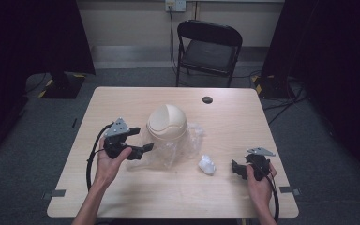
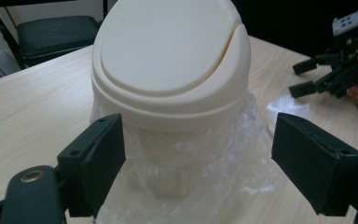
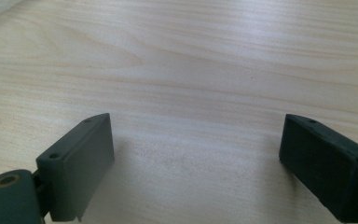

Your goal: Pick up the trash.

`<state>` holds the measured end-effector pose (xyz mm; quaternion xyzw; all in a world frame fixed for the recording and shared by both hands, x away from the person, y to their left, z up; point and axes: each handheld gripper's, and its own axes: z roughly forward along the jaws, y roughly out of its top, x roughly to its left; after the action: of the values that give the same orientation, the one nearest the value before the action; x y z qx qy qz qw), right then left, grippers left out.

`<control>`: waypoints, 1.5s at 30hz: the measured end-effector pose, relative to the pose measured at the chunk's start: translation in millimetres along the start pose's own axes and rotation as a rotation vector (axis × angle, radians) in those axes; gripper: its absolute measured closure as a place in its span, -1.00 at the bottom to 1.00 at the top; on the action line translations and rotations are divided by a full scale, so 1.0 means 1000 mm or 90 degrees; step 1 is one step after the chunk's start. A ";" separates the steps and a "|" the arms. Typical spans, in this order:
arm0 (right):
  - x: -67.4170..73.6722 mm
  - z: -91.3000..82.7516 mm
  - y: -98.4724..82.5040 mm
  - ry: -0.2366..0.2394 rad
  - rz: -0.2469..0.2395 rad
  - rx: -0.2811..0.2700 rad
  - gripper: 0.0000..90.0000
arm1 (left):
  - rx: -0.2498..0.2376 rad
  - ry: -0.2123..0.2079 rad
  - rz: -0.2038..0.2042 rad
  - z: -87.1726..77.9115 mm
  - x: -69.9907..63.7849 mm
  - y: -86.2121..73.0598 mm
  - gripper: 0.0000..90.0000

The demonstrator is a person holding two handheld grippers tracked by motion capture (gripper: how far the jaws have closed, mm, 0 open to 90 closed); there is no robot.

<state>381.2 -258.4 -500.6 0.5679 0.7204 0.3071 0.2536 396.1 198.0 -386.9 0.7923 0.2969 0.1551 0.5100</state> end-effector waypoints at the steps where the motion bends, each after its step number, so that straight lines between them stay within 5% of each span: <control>1: 0.000 0.000 0.000 0.001 0.000 0.001 -0.80 | 0.002 -0.003 0.003 0.002 0.000 0.001 -0.62; 8: 0.000 0.000 0.000 0.001 0.000 0.001 -0.80 | 0.016 0.017 0.053 0.008 -0.009 0.021 -0.62; 14: 0.000 0.000 0.000 0.001 -0.001 0.001 -0.80 | 0.027 -0.005 0.070 0.023 -0.013 0.037 -0.62; 26: 0.000 0.000 0.000 0.001 0.000 0.001 -0.80 | 0.072 -0.019 0.065 0.052 -0.014 0.034 -0.64; 33: 0.000 0.000 0.000 0.001 -0.001 0.001 -0.80 | 0.072 -0.004 0.088 0.057 -0.017 0.035 -0.64; 45: 0.000 0.000 0.000 0.004 -0.002 0.001 -0.80 | 0.122 -0.044 0.083 0.070 -0.003 0.038 -0.63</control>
<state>381.8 -258.4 -500.5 0.5659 0.7222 0.3077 0.2518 444.0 135.1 -382.7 0.8600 0.2406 0.1312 0.4304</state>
